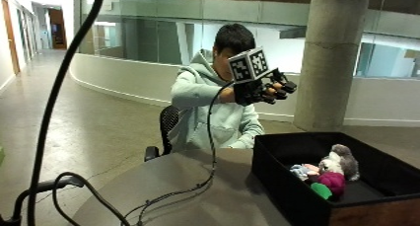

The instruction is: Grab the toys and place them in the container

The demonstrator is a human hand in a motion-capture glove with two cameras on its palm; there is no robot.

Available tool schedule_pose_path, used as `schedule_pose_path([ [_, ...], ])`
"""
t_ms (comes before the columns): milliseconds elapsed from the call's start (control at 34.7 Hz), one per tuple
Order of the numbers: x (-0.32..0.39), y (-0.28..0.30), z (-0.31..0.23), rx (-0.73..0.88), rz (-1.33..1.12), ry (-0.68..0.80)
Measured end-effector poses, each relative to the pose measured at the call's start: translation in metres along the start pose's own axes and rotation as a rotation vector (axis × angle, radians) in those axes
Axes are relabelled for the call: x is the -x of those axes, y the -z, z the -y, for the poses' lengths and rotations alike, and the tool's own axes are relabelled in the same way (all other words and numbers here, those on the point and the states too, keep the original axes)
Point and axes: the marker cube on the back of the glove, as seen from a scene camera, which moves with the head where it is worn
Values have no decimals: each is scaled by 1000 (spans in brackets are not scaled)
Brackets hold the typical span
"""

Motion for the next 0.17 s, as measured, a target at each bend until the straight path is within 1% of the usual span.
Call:
schedule_pose_path([
  [58, -16, 14, -16, -18, 0, 39],
  [173, -31, 28, -45, -51, 15, 12],
])
